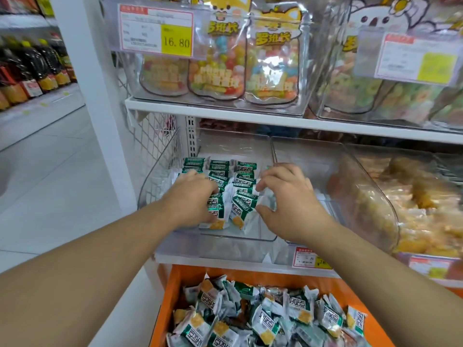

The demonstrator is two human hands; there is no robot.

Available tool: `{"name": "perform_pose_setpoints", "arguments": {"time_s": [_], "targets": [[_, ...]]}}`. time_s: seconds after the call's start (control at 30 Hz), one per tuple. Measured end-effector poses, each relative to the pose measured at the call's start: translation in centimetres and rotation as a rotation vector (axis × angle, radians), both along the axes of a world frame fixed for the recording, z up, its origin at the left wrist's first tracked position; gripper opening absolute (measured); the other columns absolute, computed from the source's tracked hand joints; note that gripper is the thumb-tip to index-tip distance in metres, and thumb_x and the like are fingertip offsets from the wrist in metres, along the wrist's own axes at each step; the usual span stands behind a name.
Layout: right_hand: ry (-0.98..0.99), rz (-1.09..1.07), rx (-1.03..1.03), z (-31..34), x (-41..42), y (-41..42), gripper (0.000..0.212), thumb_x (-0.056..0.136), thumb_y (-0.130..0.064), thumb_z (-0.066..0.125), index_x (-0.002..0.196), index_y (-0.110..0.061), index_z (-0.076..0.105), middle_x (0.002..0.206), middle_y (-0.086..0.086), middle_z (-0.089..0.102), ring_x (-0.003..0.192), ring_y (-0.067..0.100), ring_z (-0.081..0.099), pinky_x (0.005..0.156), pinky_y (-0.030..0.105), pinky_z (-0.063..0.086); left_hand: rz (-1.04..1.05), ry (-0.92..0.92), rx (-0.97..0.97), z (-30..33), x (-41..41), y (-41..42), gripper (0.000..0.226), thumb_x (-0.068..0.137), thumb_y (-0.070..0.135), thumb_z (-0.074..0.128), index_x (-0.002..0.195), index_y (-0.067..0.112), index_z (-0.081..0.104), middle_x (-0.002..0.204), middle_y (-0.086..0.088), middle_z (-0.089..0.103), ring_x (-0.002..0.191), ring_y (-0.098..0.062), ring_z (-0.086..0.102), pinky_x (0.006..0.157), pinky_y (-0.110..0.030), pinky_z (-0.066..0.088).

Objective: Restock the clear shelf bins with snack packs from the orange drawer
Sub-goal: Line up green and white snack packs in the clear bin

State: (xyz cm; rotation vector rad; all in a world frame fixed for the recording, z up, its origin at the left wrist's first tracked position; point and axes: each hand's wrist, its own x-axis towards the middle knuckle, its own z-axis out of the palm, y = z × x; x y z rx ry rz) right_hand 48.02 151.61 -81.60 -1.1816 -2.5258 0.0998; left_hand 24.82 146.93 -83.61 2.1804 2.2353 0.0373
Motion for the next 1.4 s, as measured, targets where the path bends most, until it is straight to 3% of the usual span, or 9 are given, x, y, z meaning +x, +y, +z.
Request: {"name": "perform_pose_setpoints", "arguments": {"time_s": [0.27,0.43,0.57,0.7,1.03,1.23,1.4], "targets": [[0.023,-0.009,-0.031,-0.1,0.1,-0.2,0.031,0.090,-0.035,0.076,0.120,-0.029,0.068,0.140,-0.015,0.051,0.145,0.013,0.024,0.112,0.041,0.029,-0.015,-0.052,0.093,-1.3,0.2,0.7,0.077,0.081,0.034,0.083,0.150,0.027,0.049,0.135,0.005,0.050,0.126,-0.019,0.037,0.107,-0.033,0.036],[0.033,-0.017,-0.042,0.0,0.0,-0.3,0.029,0.092,-0.034,0.074,0.120,-0.030,0.067,0.142,-0.015,0.050,0.146,0.013,0.023,0.115,0.041,0.028,-0.062,-0.062,0.113,-1.1,0.9,1.0,0.098,0.073,0.057,0.087,0.153,0.033,0.037,0.142,0.005,0.046,0.130,-0.020,0.035,0.113,-0.040,0.034],[0.031,-0.023,-0.049,0.0,0.0,-0.4,0.030,0.092,-0.035,0.074,0.120,-0.030,0.067,0.143,-0.016,0.050,0.146,0.012,0.022,0.116,0.040,0.027,-0.165,-0.196,0.126,-1.1,1.6,1.4,0.073,0.076,0.054,0.086,0.140,0.046,0.050,0.135,0.014,0.046,0.126,-0.016,0.034,0.107,-0.038,0.032],[0.046,-0.018,-0.050,-0.1,0.1,-0.3,0.029,0.092,-0.035,0.074,0.120,-0.029,0.067,0.142,-0.016,0.050,0.145,0.011,0.022,0.115,0.040,0.028,-0.170,-0.253,0.147,-1.6,2.1,2.2,0.058,0.071,0.065,0.083,0.120,0.039,0.065,0.126,0.015,0.050,0.123,-0.015,0.036,0.102,-0.037,0.031],[0.075,-0.011,-0.054,-0.3,0.2,-0.3,0.028,0.090,-0.031,0.076,0.117,-0.026,0.068,0.142,-0.014,0.051,0.145,0.012,0.023,0.114,0.041,0.029,-0.079,-0.114,0.176,-2.2,4.0,3.9,0.048,0.074,0.071,0.077,0.094,0.031,0.058,0.120,0.004,0.054,0.118,-0.022,0.041,0.106,-0.046,0.037],[0.081,-0.006,-0.043,-0.4,0.2,-0.3,0.027,0.090,-0.031,0.076,0.116,-0.026,0.068,0.143,-0.014,0.052,0.146,0.013,0.024,0.113,0.042,0.029,-0.034,-0.230,0.104,-1.4,3.6,3.2,0.062,0.069,0.072,0.082,0.113,0.036,0.058,0.131,0.007,0.049,0.128,-0.020,0.036,0.105,-0.038,0.030],[0.050,-0.006,-0.033,-0.2,0.2,-0.3,0.026,0.092,-0.035,0.074,0.116,-0.028,0.066,0.143,-0.014,0.050,0.147,0.013,0.022,0.115,0.040,0.027,0.056,-0.355,0.061,0.7,1.7,0.4,0.062,0.074,0.057,0.088,0.125,0.037,0.059,0.140,0.009,0.046,0.136,-0.017,0.035,0.109,-0.038,0.035]]}}
